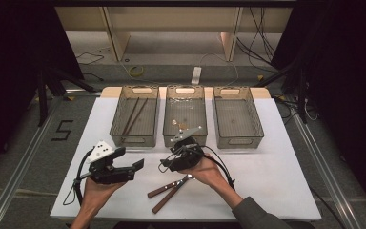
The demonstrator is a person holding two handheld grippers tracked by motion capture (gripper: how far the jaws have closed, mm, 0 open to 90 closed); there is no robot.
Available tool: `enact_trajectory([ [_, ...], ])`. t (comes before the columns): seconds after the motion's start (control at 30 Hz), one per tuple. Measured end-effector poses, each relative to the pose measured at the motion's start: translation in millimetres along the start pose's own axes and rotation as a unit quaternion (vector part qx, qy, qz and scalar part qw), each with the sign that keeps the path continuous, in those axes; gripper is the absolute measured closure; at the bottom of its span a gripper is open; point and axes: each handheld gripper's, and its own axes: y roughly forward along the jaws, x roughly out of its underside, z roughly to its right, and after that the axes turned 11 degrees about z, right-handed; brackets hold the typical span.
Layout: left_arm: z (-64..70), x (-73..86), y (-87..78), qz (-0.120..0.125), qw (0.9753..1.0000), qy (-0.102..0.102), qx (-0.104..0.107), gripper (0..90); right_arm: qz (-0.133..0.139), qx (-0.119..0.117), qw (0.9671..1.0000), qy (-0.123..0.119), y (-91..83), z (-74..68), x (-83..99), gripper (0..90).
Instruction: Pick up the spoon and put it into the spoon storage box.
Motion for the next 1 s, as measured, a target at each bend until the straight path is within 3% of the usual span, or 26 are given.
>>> enact_trajectory([
  [0.7,0.0,-0.4,1.1,-0.003,1.0,-0.003,-0.003,15.7,-0.028,-0.042,0.9985,-0.024,19.5,-17.1,20.5,66.2],
  [1.0,-0.7,0.0,-0.8,-0.002,1.0,-0.004,-0.007,15.6,-0.04,-0.048,0.9978,-0.025,22.8,-19.5,23.0,77.7],
])
